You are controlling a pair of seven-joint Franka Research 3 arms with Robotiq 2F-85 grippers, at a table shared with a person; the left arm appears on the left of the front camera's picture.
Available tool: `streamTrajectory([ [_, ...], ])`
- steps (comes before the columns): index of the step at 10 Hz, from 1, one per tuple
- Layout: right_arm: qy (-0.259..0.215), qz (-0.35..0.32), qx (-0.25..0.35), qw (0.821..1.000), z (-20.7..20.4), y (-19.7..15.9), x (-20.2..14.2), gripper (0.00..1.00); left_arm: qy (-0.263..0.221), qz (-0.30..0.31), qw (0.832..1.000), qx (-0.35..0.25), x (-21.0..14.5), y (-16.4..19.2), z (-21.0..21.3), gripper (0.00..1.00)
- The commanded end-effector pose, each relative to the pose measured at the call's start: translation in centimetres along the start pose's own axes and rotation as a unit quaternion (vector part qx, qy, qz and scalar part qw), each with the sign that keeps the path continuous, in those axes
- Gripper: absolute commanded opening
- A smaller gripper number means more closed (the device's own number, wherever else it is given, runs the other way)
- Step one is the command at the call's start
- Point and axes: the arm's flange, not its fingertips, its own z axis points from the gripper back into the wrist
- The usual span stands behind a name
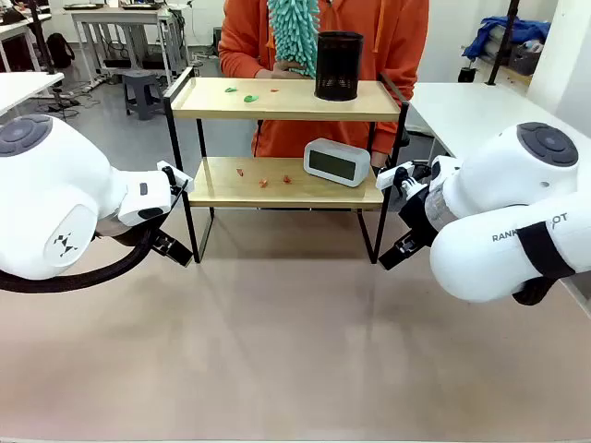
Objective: Clean the shelf.
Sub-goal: Pick up the Duster from the human.
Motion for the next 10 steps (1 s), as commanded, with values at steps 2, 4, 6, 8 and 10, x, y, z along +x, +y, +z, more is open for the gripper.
streamTrajectory([
  [2,0.0,0.0,0.0,1.0,0.0,0.0,0.0,1.0,0.0,0.0,1.0,0.0,0.0,0.0,0.01,1.0],
  [4,0.0,0.0,0.0,1.0,0.0,0.0,0.0,1.0,0.0,0.0,1.0,0.0,0.0,0.0,0.01,1.0],
  [6,0.0,0.0,0.0,1.0,0.0,0.0,0.0,1.0,0.0,0.0,1.0,0.0,0.0,0.0,0.01,1.0],
  [8,0.0,0.0,0.0,1.0,0.0,0.0,0.0,1.0,0.0,0.0,1.0,0.0,0.0,0.0,0.01,1.0],
  [10,0.0,0.0,0.0,1.0,0.0,0.01,0.0,1.0,0.0,0.0,1.0,0.0,0.0,0.0,0.01,1.0],
])
